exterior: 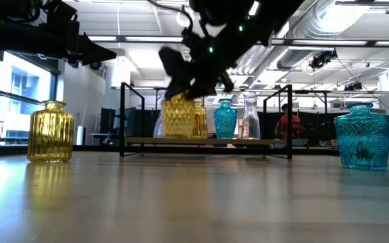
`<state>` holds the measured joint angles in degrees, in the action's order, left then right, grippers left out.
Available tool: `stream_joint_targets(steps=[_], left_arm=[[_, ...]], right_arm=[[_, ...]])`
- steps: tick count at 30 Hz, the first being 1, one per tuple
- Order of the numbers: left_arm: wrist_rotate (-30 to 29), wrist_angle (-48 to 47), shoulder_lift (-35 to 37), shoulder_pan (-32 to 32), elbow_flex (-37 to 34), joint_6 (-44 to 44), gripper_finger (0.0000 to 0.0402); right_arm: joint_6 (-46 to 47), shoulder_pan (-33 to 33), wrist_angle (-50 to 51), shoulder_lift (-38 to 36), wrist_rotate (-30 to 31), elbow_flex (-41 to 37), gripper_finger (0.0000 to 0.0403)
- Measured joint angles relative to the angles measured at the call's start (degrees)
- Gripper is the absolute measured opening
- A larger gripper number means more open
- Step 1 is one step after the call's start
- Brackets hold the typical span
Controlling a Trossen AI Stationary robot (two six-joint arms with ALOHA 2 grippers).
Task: Sort vases onto shelf
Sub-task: Put the yellow vase on the shelf aligned with the other yellow vase
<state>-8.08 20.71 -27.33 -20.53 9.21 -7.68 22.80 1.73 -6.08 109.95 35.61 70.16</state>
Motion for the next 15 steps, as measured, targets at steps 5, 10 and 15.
stream_joint_targets(steps=[5, 10, 15], left_arm=[[0.01, -0.01, 0.0, 0.0, 0.01, 0.02, 0.0], [0.02, 0.03, 0.0, 0.0, 0.01, 0.04, 0.0], [0.09, 0.07, 0.0, 0.0, 0.01, 0.03, 0.0]], right_arm=[[-3.72, -0.64, 0.58, -2.09, 1.14, 1.67, 0.0171], [-5.4, -4.08, 0.52, -2.88, 1.75, 1.89, 0.0171], [-6.89, -7.97, 0.65, -2.87, 0.68, 1.89, 0.0171]])
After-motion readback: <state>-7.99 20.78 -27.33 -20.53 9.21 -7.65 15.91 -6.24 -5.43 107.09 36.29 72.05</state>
